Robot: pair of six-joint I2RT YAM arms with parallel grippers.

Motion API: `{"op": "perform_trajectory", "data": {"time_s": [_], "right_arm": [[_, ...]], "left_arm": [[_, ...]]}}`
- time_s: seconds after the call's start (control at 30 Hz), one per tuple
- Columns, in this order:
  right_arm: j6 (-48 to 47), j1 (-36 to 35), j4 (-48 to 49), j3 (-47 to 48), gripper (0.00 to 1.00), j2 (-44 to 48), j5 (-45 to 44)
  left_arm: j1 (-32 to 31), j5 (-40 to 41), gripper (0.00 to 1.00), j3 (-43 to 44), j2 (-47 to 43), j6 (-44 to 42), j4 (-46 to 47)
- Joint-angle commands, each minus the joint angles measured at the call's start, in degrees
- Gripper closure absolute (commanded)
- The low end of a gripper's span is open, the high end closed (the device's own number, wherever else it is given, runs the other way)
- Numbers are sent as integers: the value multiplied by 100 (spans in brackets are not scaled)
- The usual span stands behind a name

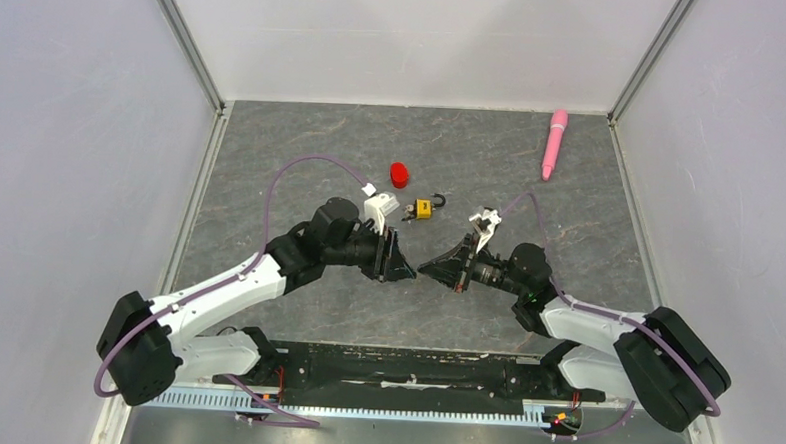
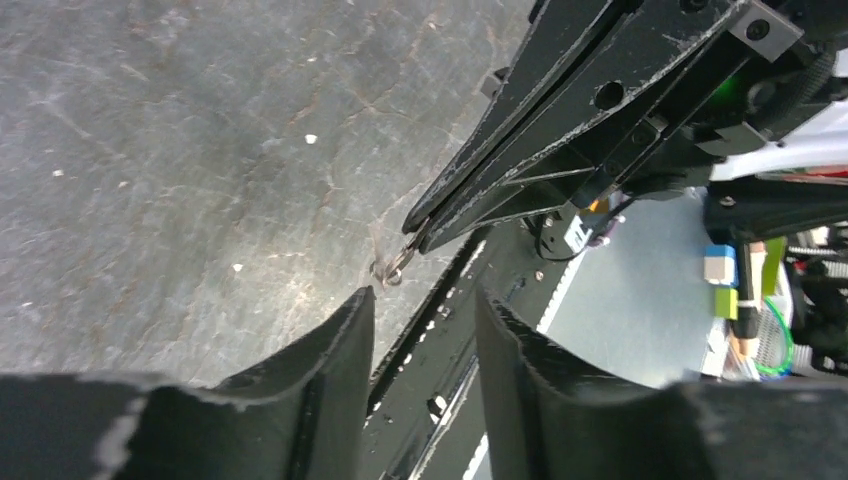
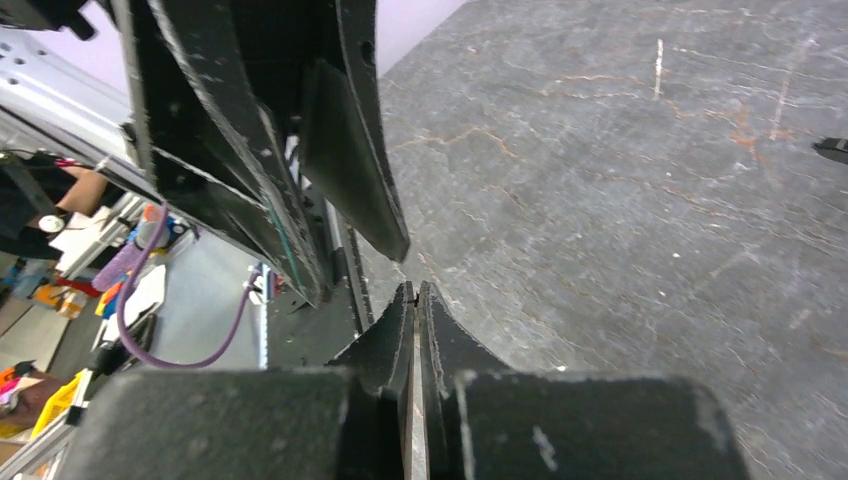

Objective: Unlock with the key

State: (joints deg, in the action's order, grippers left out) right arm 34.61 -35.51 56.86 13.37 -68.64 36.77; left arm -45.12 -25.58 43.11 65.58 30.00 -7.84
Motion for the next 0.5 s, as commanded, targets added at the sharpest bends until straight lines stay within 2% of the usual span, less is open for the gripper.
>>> {"op": "perform_trajectory", "data": {"time_s": [0.0,0.13,0.37,0.47], "right_arm": [[-767,-9,-848,310,100,277,-473],[-1107,-13,-1374,462,100,394,-766],[-1078,-12,-1991,742,100,469,-1327],[-898,-9,-2101,795,100,526,-1609]], "left_arm": [[-23,501,48,162,-265,317,-268],[-23,958,37,202,-287,961,-589],[-23,1246,37,-223,-343,2036,-314],[-32,1347,37,-536,-367,2588,82]]}}
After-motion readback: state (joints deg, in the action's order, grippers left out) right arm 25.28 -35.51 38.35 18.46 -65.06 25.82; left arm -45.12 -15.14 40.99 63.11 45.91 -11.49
